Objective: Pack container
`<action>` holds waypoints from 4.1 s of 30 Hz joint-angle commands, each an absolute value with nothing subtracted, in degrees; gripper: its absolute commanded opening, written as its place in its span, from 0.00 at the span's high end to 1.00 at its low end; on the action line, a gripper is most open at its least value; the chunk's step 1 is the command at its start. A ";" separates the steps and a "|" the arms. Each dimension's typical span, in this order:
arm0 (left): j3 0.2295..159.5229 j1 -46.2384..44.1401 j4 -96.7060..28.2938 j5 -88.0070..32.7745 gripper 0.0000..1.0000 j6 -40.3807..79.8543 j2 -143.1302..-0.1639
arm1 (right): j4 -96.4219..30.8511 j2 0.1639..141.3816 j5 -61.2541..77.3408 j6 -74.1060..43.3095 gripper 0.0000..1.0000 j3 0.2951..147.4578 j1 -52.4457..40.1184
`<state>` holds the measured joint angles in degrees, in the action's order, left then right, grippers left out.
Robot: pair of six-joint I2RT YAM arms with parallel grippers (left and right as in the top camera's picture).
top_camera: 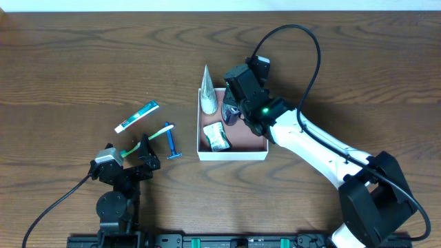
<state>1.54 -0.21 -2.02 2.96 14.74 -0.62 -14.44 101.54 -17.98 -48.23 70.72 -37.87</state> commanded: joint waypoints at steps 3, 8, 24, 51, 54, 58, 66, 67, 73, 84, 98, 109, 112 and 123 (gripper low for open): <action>0.23 -0.01 -3.97 3.44 0.02 13.98 -0.38 | -14.06 102.32 -18.15 -49.25 0.75 71.53 -38.33; 0.23 -0.01 -3.99 3.44 0.02 13.98 -0.38 | -13.45 102.32 -17.47 -49.25 0.50 71.53 -38.33; 0.23 -0.01 -3.97 3.44 0.02 13.98 -0.38 | -8.62 99.26 -16.45 -44.53 0.05 71.81 -37.47; 0.23 -0.01 -3.90 3.62 0.02 13.98 -0.38 | -47.88 65.78 -16.47 -40.62 0.01 71.99 1.13; 0.23 -0.01 -3.90 3.46 0.02 14.04 -0.38 | -52.93 66.02 -16.47 -40.62 0.01 71.99 1.15; 0.45 -0.01 -3.90 -3.16 0.02 14.59 -0.47 | -57.04 66.00 -16.47 -40.62 0.01 71.99 1.13; 16.56 -0.01 -17.28 -4.21 0.02 13.87 -18.31 | -58.74 66.00 -16.47 -40.62 0.01 71.99 1.10; 19.44 -0.01 -18.17 -4.27 0.02 13.28 -22.11 | -58.76 66.00 -16.47 -40.62 0.01 71.99 1.13; 40.62 -0.01 -29.63 -5.63 0.02 3.68 -47.99 | -58.76 66.00 -16.47 -40.62 0.01 71.99 1.13; 55.51 -0.01 -31.48 -5.58 0.02 -9.72 -78.52 | -58.76 66.00 -16.45 -40.62 0.01 71.99 1.13; 55.51 9.13 -22.98 -4.78 0.02 -23.35 -89.12 | -58.76 66.00 -16.47 -40.62 0.01 71.99 1.10; 55.48 14.02 -20.43 -8.62 0.02 -23.53 -97.19 | -58.76 66.00 -16.45 -40.62 0.01 71.99 1.13; 55.48 14.02 -20.34 -8.62 0.02 -23.55 -99.04 | -58.76 66.00 -16.47 -40.62 0.01 71.99 1.10; 55.48 14.02 -20.10 -13.13 0.13 -23.51 -102.00 | -58.76 66.00 -16.47 -40.62 0.01 71.99 1.13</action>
